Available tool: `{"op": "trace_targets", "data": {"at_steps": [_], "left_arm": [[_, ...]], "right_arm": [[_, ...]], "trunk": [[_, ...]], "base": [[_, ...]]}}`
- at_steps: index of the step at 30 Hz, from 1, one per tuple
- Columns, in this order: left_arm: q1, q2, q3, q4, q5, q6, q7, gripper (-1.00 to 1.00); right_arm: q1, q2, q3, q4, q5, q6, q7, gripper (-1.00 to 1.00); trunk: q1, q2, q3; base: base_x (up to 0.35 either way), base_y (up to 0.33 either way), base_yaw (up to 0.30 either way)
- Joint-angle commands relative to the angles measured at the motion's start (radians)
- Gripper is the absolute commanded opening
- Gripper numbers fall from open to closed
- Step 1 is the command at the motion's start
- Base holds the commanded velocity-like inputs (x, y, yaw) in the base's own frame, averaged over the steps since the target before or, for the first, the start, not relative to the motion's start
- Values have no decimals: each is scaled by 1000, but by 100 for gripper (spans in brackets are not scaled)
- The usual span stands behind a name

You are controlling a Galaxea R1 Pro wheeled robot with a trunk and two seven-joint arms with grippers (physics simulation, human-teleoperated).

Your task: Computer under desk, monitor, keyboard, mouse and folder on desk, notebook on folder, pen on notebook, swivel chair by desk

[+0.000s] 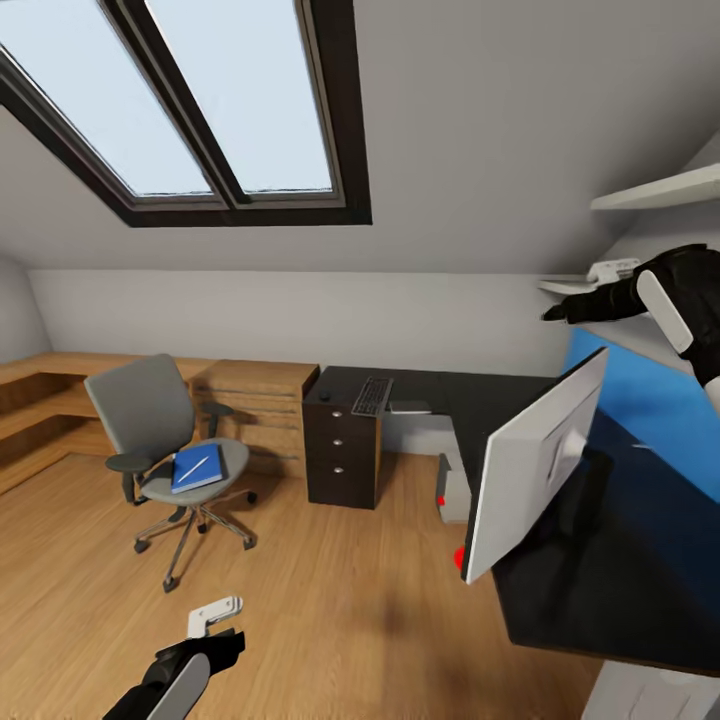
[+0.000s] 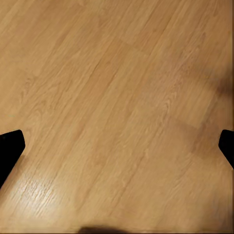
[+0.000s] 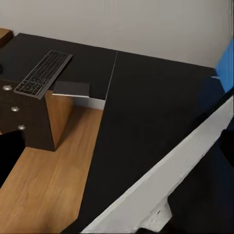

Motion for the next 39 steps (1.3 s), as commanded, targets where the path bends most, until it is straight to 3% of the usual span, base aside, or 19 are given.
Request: {"op": "trace_targets", "data": {"at_steps": [1, 8, 12, 14, 15, 17, 22, 26, 27, 32, 33, 39], "left_arm": [[-1, 1, -5, -2, 8, 1, 10, 100], [-1, -3, -25, -1, 7, 0, 11, 100], [-1, -10, -41, -1, 6, 0, 12, 100], [-1, -11, -43, -1, 5, 0, 12, 100], [-1, -11, -44, -1, 5, -1, 12, 100], [-1, -11, -44, -1, 4, -2, 12, 100], [-1, -12, -46, -1, 4, -20, 11, 100], [-1, -12, -58, -1, 4, -94, 7, 100], [-1, -11, -94, -1, 4, -169, 4, 100], [-1, -8, -158, -1, 3, -246, 6, 100], [-1, -7, -174, -1, 3, -262, 7, 100], [-1, -7, -180, -1, 4, -268, 8, 100]], "right_arm": [[-1, -4, 3, -1, 6, 3, 7, 100], [7, -26, 1, 18, 5, 11, 8, 100], [63, -54, 1, 26, 3, 12, 10, 100], [83, -70, 1, 26, 0, 12, 12, 100], [128, -99, 1, 28, -3, 4, 13, 100], [152, -119, 1, 29, -4, -12, 15, 100], [172, -153, 2, 30, -11, -62, 15, 100], [182, -181, 3, 41, -30, -109, 17, 100], [198, -191, 3, 84, -48, -172, 18, 100], [210, -196, 4, 205, -77, -312, 17, 100], [212, -196, 4, 295, -89, -399, 18, 100], [214, -185, 15, 457, -93, -560, 19, 100]], "trunk": [[0, -1, -2], [0, -1, -2], [0, -1, -2], [0, -1, -2], [0, -1, -2], [0, -1, -2], [0, -1, -2], [0, -1, -2], [0, -1, -2], [0, -1, -2], [0, -1, -2], [0, -1, -2]], "base": [[-243, -232, 0], [-244, -236, 0], [-170, -230, 0], [-75, -169, 0], [-22, -54, 0], [-14, -35, 0], [-6, -15, 0], [-2, -4, 0], [0, -1, 0], [-12, 0, 0], [-234, 0, 0], [-297, 0, 0]]}}
